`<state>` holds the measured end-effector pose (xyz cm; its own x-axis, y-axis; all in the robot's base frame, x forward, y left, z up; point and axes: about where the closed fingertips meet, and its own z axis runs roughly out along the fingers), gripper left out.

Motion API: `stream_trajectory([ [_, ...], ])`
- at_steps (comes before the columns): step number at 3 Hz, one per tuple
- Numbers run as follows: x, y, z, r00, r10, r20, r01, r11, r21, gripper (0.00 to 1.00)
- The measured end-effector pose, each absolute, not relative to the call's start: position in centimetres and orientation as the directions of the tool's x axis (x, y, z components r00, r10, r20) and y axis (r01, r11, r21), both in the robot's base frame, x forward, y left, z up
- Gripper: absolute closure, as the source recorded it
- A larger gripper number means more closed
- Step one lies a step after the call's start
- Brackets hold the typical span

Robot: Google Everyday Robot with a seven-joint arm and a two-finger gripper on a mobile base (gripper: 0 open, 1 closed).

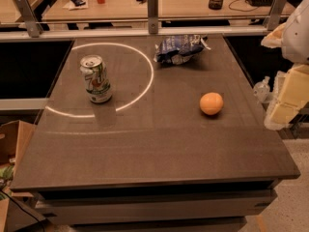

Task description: Move orange near 7up can

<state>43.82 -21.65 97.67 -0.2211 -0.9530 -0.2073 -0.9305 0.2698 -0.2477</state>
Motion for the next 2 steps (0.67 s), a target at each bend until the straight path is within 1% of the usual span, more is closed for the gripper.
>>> stream_trajectory([
  [1,43.85,-21.67,97.83,-0.222,-0.951,-0.217,-0.927,0.274,-0.255,0.00],
  [2,44.17,-22.34,97.17,-0.270,-0.914,-0.302,-0.901,0.350,-0.256,0.00],
])
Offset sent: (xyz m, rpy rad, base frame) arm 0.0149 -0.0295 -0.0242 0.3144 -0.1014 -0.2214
